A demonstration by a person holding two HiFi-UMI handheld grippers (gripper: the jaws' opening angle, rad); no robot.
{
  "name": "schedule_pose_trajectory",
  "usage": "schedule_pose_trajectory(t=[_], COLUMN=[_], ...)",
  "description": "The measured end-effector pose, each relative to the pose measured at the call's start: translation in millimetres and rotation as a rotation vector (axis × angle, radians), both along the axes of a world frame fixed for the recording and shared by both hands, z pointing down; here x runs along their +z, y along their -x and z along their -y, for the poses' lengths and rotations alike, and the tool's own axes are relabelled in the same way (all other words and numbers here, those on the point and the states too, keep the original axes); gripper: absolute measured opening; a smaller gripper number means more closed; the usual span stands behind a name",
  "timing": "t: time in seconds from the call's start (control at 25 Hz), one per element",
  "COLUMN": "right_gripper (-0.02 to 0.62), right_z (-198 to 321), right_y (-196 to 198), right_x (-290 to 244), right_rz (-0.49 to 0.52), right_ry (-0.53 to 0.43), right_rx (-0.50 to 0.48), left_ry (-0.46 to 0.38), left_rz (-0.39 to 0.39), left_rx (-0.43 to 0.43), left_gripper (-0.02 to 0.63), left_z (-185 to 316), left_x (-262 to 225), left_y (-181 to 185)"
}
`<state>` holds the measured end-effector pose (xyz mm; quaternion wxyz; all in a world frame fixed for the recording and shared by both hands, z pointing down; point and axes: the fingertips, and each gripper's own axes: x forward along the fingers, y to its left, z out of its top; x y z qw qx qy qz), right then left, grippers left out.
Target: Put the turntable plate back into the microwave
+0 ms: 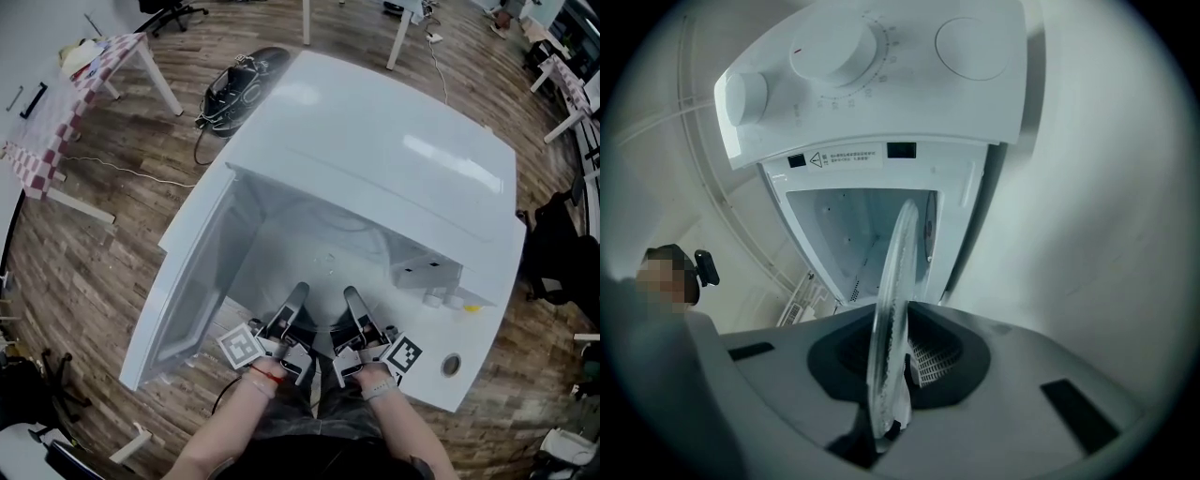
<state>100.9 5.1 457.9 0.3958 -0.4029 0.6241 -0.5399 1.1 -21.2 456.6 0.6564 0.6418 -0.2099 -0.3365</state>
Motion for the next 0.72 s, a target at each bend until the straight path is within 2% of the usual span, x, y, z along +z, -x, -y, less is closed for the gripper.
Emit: schedule_pose_trajectory(t=[0.28,0.72], right_gripper=[0.046,0.046], right_z=[3,12], right_y=[-10,-14], right_x=[5,10], right_rz=[0.003,0.007], right_ry=[0.022,0.028], right_rx=[-0.033,-0.053], left_ry=[-0.008,0.004], left_rz=[0.013,-0.008], left_rx=[-0.039,-0.082], left_gripper=[0.035,0.035], left_z=[0,5], left_x=[3,8], left_y=[-8,-12])
